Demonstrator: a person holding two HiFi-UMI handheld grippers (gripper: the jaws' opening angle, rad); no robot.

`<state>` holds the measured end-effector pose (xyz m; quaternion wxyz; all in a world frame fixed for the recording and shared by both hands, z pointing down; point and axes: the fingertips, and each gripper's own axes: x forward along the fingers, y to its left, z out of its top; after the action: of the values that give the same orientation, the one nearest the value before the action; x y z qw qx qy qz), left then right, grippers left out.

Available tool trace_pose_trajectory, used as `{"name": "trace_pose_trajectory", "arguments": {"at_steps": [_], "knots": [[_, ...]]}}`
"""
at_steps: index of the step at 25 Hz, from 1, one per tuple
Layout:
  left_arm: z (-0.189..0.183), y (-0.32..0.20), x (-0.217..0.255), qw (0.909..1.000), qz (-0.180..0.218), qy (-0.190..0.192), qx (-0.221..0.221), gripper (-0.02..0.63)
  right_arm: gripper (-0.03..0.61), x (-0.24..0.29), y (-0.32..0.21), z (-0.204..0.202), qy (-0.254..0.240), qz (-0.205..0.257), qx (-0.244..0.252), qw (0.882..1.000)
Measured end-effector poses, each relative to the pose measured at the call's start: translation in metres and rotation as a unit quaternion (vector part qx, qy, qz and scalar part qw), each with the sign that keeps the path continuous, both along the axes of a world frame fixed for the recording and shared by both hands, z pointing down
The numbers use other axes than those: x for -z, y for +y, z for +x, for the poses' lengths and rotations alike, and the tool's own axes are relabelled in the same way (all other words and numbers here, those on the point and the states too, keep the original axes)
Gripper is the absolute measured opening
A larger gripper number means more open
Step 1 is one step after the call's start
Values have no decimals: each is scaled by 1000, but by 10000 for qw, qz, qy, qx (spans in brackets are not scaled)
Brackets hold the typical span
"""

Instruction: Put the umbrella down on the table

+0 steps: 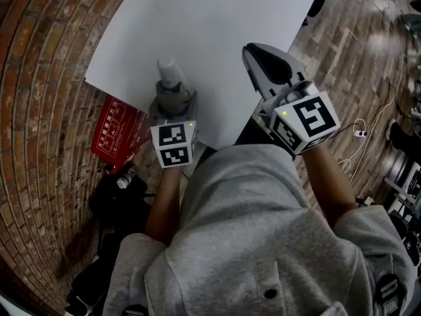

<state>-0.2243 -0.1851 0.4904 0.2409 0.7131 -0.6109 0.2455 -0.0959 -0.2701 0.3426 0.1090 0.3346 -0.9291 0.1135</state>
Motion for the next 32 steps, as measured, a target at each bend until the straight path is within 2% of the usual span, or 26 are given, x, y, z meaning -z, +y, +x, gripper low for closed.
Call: {"name": "trace_pose_trajectory", "arguments": {"at_steps": [18, 26, 32], "knots": [[2, -23, -15, 10000, -42, 48, 21, 276, 41, -13, -17, 9, -8, -155, -130, 9998], [2, -34, -21, 9998, -171, 84, 90, 279, 41, -18, -26, 13, 60, -251, -172, 9995], [2, -42, -34, 9988, -459, 86, 113, 286, 41, -23, -32, 18, 79, -264, -181, 9995]]}}
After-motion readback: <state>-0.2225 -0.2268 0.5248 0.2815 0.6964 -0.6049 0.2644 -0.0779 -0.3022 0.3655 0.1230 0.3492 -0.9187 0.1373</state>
